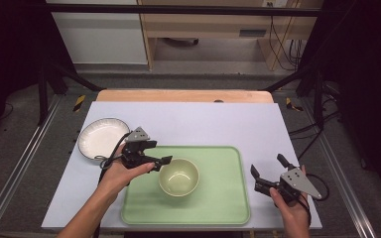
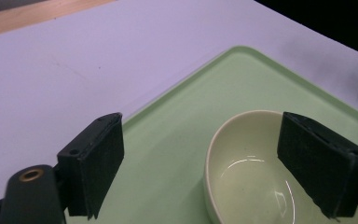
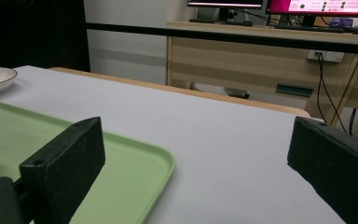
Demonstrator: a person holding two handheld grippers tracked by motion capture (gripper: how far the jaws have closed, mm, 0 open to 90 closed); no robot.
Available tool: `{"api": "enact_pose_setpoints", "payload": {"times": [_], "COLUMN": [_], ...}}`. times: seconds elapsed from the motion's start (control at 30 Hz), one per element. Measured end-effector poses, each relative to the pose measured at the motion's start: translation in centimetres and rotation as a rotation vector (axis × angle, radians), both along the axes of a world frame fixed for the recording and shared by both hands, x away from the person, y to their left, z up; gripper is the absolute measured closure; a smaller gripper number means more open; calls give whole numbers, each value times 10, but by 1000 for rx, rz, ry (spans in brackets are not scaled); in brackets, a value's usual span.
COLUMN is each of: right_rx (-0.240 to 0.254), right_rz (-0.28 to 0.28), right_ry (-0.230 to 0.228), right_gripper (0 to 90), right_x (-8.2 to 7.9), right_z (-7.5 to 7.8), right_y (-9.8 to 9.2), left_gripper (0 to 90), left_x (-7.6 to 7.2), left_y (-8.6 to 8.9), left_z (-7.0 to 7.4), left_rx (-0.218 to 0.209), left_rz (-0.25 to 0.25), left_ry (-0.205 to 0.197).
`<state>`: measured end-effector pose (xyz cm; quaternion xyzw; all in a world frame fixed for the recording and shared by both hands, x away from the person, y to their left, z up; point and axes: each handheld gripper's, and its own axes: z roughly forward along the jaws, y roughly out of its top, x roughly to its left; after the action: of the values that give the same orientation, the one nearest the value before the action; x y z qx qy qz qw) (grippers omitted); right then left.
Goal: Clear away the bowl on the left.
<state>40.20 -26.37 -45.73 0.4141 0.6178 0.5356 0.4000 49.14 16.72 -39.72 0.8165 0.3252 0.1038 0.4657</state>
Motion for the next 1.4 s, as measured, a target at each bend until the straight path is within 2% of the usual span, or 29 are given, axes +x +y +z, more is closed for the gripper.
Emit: {"api": "enact_pose_setpoints", "payload": {"times": [0.03,0.2,0.23,0.3,0.37,0.5,0.73,0.87,1.1,1.4], "right_rx": [-1,-1,-1,-2,-1,-2,-2,-3,0,-1], "right_rz": [1,1,1,1,0,1,1,-1,-2,-3], "right_ry": [0,0,-1,-1,0,0,-1,-3,-3,-3], "right_gripper": [43,43,43,43,43,43,42,42,42,42], "right_x": [0,0,0,0,0,0,0,0,0,0], "right_z": [0,0,0,0,0,0,0,0,0,0], "right_y": [0,0,0,0,0,0,0,0,0,0], "left_gripper": [138,138,138,135,135,135,135,135,135,135], "left_x": [-1,-3,-3,-4,-4,-6,-6,-6,-9,-10], "left_y": [1,5,8,12,13,20,33,41,56,75], "left_z": [1,3,5,6,7,7,5,7,6,0], "left_rx": [-11,-41,-60,-77,-80,-78,-112,-122,-118,-146], "left_rz": [1,-10,-10,-4,2,25,52,72,112,154], "left_ry": [-24,-54,-78,-98,-107,-156,-154,-168,-216,-239]}}
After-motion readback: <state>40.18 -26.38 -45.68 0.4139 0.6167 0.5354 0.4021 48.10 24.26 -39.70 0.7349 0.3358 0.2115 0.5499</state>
